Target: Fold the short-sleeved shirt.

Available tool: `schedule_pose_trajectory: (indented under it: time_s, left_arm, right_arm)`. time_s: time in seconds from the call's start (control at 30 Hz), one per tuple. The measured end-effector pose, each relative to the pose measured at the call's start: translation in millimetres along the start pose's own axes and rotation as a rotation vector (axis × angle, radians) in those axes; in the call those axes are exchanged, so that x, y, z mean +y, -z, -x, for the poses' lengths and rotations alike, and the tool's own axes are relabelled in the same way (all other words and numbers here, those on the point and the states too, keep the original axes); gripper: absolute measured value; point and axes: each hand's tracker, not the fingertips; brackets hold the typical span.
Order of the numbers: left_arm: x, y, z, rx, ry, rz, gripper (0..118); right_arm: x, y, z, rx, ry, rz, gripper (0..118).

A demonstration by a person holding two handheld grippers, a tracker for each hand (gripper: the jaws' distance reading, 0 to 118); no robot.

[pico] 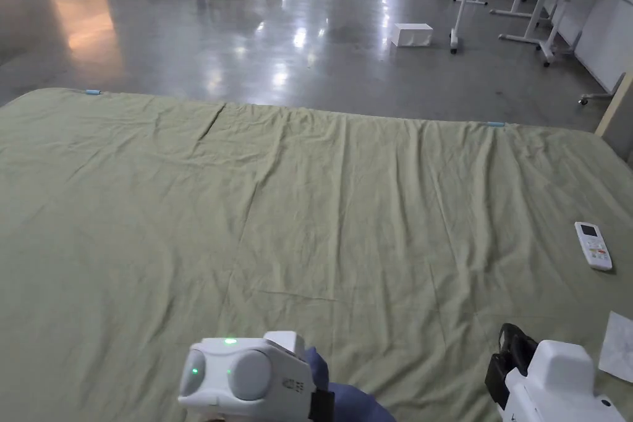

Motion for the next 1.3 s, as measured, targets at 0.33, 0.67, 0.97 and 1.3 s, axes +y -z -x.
schedule_pose_trajectory:
  time_s: [0.33,0.67,0.97,1.3]
  left_arm:
    - [-9.7,41.6,-8.8,-0.088,-0.038,0.037,48]
    - [2.6,-5.8,19.1,-0.183,-0.108,-0.06,43]
    - [-22.6,57.7,-12.5,-0.215,-0.1,0.028,13]
    - [-40.1,77.6,-9.3,-0.218,-0.079,-0.033,8]
  right_arm:
    - [-4.6,-3.6,-12.2,-0.025,0.009,0.013,0]
    - [-6.3,-7.1,-18.7,-0.038,0.004,0.02,0]
    - [-6.5,-5.7,-16.6,-0.032,0.008,0.025,0]
    - [-6.5,-4.3,-18.3,-0.032,0.009,0.023,0]
